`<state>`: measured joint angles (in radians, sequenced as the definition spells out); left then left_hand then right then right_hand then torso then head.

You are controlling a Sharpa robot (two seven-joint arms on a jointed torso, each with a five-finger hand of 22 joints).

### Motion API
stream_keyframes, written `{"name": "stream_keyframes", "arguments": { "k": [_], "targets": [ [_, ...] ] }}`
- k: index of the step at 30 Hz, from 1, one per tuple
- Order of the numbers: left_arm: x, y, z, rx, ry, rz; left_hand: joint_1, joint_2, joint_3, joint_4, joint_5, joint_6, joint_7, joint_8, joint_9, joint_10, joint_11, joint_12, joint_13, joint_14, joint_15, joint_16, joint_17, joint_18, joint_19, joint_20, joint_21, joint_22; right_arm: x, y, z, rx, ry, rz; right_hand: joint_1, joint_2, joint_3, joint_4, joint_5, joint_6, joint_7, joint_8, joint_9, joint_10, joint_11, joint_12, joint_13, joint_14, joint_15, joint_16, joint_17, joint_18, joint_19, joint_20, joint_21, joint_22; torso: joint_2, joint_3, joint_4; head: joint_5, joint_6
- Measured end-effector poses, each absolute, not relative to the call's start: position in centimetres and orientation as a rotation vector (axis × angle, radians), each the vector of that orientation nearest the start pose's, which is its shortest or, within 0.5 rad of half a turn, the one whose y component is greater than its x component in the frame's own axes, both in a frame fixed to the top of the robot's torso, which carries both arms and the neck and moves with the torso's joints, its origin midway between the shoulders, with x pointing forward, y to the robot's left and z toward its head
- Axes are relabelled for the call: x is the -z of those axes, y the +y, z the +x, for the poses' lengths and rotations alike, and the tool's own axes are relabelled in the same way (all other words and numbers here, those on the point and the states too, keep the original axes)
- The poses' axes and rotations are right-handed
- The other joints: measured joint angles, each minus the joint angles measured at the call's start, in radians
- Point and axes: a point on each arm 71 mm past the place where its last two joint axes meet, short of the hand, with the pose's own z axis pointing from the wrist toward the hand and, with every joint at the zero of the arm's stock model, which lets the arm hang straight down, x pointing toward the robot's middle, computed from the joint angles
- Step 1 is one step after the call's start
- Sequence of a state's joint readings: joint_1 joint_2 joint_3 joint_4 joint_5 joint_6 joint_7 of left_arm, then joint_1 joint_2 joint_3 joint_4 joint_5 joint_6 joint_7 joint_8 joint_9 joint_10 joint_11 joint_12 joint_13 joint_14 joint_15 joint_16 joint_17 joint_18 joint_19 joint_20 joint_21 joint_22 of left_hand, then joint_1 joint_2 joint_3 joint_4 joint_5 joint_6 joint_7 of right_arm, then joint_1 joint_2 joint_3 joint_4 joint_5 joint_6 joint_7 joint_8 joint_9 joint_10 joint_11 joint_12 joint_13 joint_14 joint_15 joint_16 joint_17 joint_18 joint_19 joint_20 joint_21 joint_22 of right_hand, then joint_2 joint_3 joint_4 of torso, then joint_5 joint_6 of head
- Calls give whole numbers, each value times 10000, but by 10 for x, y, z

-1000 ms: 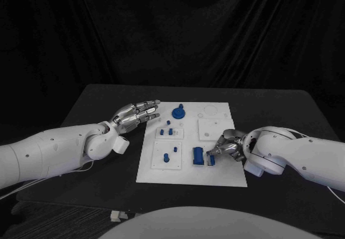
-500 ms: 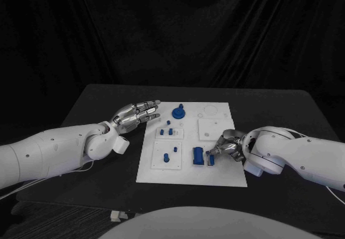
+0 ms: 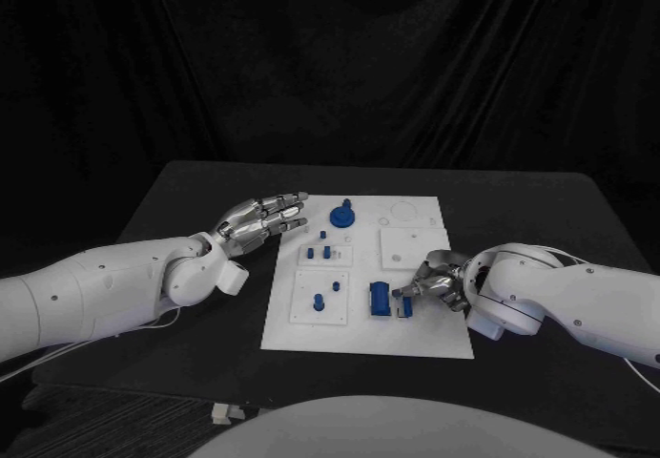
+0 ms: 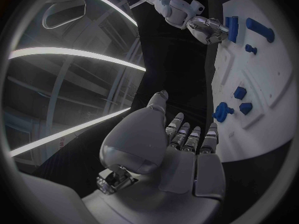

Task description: Assemble the parts on the task board

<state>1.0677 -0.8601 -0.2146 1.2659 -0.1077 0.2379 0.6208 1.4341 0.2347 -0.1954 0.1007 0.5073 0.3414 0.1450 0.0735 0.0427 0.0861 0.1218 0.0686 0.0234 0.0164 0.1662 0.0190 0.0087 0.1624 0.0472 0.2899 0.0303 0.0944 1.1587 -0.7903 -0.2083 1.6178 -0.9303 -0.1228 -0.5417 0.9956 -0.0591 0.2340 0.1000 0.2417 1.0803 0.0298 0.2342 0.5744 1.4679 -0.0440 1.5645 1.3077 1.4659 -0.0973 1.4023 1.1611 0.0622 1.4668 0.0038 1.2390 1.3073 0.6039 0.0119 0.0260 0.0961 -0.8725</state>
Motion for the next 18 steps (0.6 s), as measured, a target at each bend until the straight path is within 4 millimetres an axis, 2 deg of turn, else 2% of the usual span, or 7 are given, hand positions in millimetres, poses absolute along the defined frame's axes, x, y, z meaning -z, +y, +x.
{"name": "stream_keyframes", "arguments": {
  "k": [9, 14, 18],
  "targets": [
    [297, 275, 454, 17922, 16530, -10269, 0, 0, 29, -29, 0, 0, 0, 0, 0, 0, 0, 0, 0, 0, 0, 0, 2, 0, 0, 0, 0, 0, 288, -174, 417, -4917, 24092, 3534, -92, -91, -605, 244, -1238, -36, 37, 0, -30, -40, 40, 0, 0, 0, 0, 0, -21, 0, 0, 0, -39, 2, -3, -1, -1, 16, 0],
    [297, 275, 454, 17911, 16541, -10280, 0, 0, 29, -29, 0, 0, 0, 0, 0, 0, 0, 0, 0, 0, 0, 0, 1, 0, 0, 0, 0, 0, 288, -174, 417, -4903, 24091, 3508, -149, -34, -785, 424, -1304, 70, 53, 196, 7, -40, 40, 0, -1, 0, 0, 0, -7, 0, 0, 0, -39, 8, -3, -1, -1, 23, 0],
    [298, 275, 454, 17904, 16552, -10288, 0, 0, 29, -29, 0, 0, 0, 0, 0, 0, 0, 0, 0, 0, 0, 0, 1, 1, 0, 0, 0, 0, 289, -174, 417, -4893, 24088, 3499, -164, -10, -944, 568, -1194, 270, -80, 504, 238, -34, 35, 0, -1, -1, -43, 0, 5, 1, 0, 0, -39, 7, -3, 0, -1, 23, 0]
  ]
}}
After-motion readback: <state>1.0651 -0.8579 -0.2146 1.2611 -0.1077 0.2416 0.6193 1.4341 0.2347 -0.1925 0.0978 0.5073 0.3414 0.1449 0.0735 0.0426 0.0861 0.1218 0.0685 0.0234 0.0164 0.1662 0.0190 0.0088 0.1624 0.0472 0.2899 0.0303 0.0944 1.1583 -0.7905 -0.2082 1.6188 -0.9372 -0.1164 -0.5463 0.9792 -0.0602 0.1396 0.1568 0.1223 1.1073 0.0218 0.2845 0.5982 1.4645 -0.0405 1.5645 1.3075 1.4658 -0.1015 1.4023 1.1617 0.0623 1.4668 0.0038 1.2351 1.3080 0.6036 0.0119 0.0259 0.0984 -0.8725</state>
